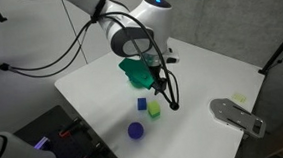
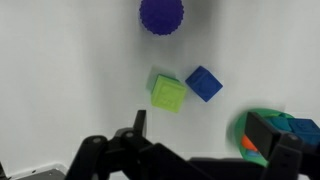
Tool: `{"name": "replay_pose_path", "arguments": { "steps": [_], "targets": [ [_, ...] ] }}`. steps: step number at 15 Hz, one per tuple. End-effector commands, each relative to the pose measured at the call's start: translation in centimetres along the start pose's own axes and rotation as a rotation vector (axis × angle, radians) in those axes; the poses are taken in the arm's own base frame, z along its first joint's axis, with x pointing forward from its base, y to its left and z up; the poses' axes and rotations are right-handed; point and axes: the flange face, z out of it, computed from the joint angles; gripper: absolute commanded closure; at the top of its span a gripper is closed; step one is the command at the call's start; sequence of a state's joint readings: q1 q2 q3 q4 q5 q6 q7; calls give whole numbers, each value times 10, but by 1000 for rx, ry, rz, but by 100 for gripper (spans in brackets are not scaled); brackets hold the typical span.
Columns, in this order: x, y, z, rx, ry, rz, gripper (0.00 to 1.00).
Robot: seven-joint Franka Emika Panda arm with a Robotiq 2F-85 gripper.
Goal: Put the yellow block in the bowl
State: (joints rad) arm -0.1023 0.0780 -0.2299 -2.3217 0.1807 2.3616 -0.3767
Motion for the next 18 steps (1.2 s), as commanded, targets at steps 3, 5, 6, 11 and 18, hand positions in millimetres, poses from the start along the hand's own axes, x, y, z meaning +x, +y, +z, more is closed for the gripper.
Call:
{"name": "replay_pose_path", "arguments": {
  "steps": [3, 5, 6, 11, 18],
  "targets": [
    [23, 12, 69, -47, -35, 131, 0],
    [27, 11, 94, -58, -37, 173, 0],
    [30, 10, 105, -62, -37, 192, 0],
    [42, 2, 141, -82, 12, 236, 0],
    [45, -2, 175, -110, 35, 261, 0]
  ]
}}
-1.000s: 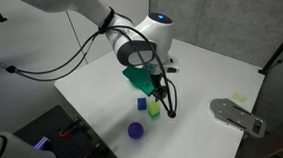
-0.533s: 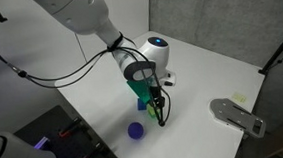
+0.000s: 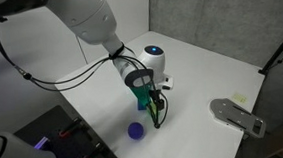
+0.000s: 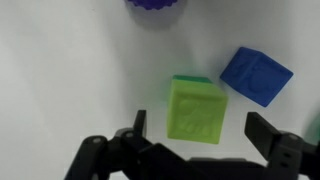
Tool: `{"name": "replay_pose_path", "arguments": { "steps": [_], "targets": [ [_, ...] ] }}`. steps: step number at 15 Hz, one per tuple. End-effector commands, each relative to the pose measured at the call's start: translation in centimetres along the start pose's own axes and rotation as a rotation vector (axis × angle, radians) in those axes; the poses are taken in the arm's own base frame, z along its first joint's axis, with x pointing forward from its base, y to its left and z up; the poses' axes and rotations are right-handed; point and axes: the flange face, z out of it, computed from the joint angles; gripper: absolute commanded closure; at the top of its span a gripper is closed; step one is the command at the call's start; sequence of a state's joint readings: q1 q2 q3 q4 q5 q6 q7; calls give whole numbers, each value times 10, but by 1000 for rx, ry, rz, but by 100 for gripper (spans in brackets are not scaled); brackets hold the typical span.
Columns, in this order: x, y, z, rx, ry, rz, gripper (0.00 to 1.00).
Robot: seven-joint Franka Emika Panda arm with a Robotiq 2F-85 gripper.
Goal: Put the yellow block in the bowl
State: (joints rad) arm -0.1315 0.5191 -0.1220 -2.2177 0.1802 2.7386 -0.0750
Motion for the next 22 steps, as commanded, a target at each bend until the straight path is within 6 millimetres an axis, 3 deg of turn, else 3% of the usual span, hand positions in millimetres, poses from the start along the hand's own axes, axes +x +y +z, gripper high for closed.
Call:
{"name": "replay_pose_path", "arguments": {
  "steps": [1, 5, 6, 7, 10, 12, 17, 22],
  "targets": [
    [6, -1, 13, -8, 8, 26, 0],
    [1, -1, 28, -5, -4, 16, 0],
    [0, -2, 31, -6, -5, 10, 25],
    [0, -3, 33, -7, -3, 6, 27],
    [-1, -5, 34, -13, 5, -9, 53],
    [-1, -8, 25, -2, 0, -26, 67],
    [4, -36, -19, 21, 20, -113, 67],
    [21, -86, -68, 26, 14, -258, 67]
  ]
}}
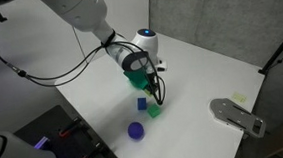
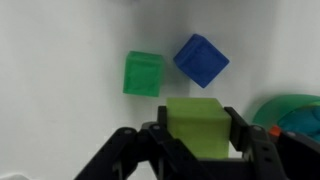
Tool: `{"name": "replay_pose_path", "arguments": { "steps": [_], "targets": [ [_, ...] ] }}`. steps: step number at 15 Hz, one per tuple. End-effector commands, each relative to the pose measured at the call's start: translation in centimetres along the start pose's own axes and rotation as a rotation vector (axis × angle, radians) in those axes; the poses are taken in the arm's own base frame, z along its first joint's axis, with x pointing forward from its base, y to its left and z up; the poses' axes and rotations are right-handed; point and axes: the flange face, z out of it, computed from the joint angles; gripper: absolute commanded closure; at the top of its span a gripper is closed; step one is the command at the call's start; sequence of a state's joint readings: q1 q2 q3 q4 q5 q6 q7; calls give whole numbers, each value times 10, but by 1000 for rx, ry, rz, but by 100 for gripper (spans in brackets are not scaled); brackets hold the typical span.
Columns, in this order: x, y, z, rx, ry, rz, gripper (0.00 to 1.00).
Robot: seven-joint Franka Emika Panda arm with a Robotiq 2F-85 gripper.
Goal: Put the yellow block in the bowl
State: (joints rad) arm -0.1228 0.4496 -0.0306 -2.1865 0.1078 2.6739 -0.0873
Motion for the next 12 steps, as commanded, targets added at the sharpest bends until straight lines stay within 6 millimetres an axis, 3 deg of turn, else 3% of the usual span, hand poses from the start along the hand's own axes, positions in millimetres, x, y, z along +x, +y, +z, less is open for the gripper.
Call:
{"name": "replay_pose_path", "arguments": {
  "steps": [1, 7, 12],
  "targets": [
    [21, -31, -33, 0, -25, -117, 67],
    [63, -82, -46, -67, -65, -244, 67],
    [88, -112, -23, -66, -88, -323, 67]
  ]
}}
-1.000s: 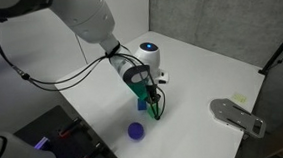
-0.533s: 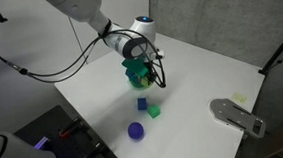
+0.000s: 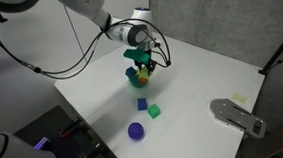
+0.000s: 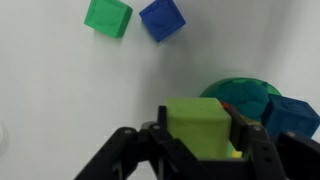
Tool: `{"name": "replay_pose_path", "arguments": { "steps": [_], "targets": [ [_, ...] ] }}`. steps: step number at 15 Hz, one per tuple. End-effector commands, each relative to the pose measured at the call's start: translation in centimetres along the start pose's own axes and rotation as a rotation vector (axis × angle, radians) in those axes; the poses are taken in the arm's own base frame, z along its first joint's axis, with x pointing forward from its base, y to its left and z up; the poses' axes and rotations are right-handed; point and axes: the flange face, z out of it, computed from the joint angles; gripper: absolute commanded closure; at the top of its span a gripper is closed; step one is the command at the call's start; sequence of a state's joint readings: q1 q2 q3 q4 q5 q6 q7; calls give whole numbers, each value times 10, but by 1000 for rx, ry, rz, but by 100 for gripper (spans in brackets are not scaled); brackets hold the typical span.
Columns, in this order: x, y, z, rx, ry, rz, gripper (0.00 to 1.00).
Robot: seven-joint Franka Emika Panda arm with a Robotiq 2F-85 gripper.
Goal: Put the yellow block in the bowl
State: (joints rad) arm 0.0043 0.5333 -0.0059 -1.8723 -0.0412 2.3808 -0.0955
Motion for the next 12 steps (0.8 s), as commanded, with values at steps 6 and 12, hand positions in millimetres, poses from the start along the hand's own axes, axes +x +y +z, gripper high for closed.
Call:
{"name": "replay_pose_path", "arguments": {
  "steps": [6, 12],
  "targets": [
    [50, -26, 46, 36, -44, -125, 67],
    [63, -43, 67, 60, -55, -212, 67]
  ]
}}
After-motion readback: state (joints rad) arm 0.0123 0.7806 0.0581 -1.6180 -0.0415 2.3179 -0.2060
